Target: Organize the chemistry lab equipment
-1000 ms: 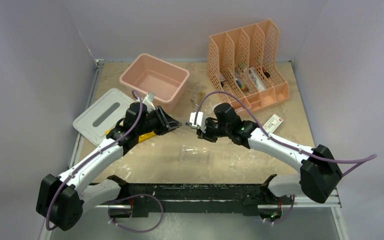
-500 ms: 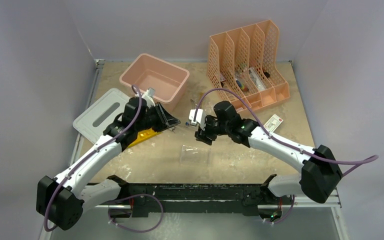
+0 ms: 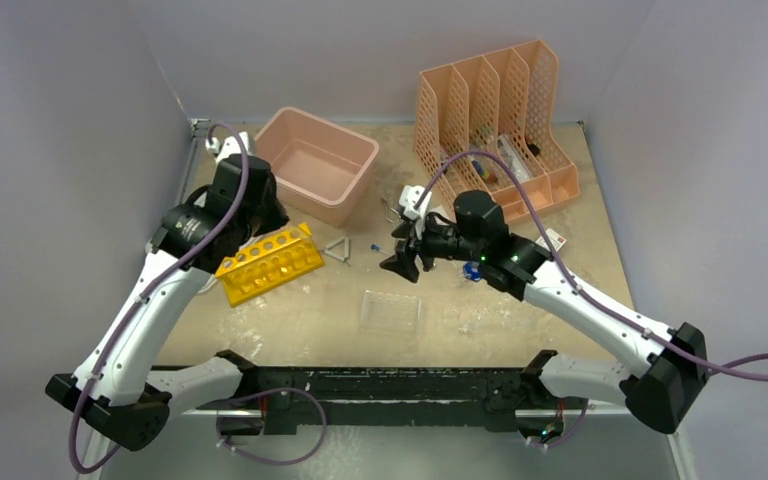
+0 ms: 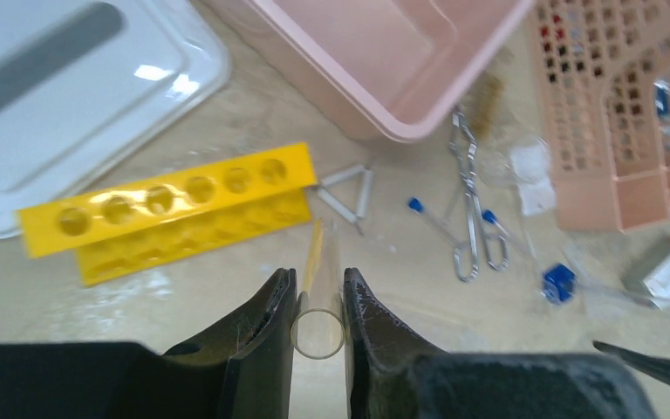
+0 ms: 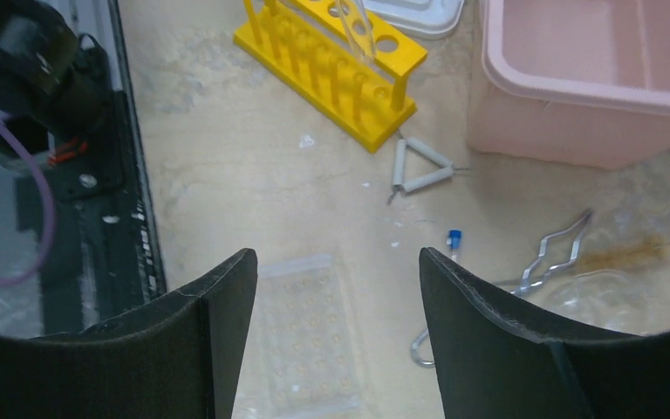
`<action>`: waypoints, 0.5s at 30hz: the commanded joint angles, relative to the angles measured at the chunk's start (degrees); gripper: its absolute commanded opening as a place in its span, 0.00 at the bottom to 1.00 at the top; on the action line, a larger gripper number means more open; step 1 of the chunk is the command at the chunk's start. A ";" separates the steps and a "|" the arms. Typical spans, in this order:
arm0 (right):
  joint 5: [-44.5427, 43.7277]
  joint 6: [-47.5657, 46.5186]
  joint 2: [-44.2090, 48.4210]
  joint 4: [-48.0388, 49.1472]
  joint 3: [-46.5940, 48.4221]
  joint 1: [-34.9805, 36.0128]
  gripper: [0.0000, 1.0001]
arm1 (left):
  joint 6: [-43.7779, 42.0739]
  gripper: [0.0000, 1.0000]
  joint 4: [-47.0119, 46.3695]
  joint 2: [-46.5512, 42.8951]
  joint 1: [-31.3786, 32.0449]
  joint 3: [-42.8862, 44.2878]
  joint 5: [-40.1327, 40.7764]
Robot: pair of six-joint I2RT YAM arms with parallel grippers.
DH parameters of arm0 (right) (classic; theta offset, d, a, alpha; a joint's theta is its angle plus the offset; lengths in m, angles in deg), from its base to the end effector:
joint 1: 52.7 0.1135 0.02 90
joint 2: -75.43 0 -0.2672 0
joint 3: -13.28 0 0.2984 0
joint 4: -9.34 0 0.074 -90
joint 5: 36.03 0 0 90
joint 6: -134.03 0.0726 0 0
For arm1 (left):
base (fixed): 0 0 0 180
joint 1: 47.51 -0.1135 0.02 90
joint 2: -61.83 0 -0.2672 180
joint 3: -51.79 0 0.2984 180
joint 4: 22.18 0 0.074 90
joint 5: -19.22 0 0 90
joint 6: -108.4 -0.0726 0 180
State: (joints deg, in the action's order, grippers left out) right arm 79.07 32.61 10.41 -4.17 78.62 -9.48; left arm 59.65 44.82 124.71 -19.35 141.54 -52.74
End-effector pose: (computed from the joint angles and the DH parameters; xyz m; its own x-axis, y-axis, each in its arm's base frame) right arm 0.2279 0.2564 0.3255 0.0194 -0.2278 -0.9735 -0.9358 0.3387 -0.0979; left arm 0.2519 -0.1094 0.3940 -0.5855 -0.3977 -0.7064 -0.1942 0.9148 -0.3541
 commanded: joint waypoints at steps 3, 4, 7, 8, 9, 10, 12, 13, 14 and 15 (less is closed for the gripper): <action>-0.59 20.04 -6.51 -6.02 7.89 0.20 0.70 | -3.48 0.00 12.71 3.49 0.05 7.98 17.32; -1.53 21.39 -7.30 -6.45 8.10 0.20 0.70 | -3.59 0.00 12.85 4.22 0.05 8.32 18.00; -5.18 24.99 -7.51 -4.35 6.64 0.20 0.69 | -4.42 0.00 12.38 6.91 -0.15 8.46 19.23; -6.02 25.86 -7.17 -3.23 5.78 0.24 0.69 | -4.88 0.00 12.18 7.79 -0.79 8.24 19.47; -6.49 26.41 -6.81 -2.30 5.12 0.20 0.69 | -5.33 0.00 11.78 8.54 -1.74 8.11 19.12; -6.86 26.65 -6.43 -1.68 4.61 0.21 0.69 | -5.78 0.00 11.29 9.14 -2.91 7.97 18.11; -7.43 26.73 -6.18 -1.55 4.21 0.26 0.69 | -6.72 0.00 9.26 9.39 -5.30 7.44 15.26; -7.77 26.70 -6.22 -1.83 4.19 0.22 0.69 | -7.30 0.00 8.64 9.38 -6.45 7.21 14.20; -8.19 26.67 -6.24 -2.19 4.23 0.22 0.69 | -7.59 0.00 8.63 9.44 -7.29 7.26 13.87; -8.60 26.59 -6.27 -2.54 4.27 0.24 0.69 | -7.71 0.00 9.15 9.50 -7.89 7.35 14.27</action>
State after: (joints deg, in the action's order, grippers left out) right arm 73.28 56.72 2.11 -8.54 82.75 -9.46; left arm 54.71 55.53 135.39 -24.09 148.10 -38.09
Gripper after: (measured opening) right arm 0.692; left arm 0.216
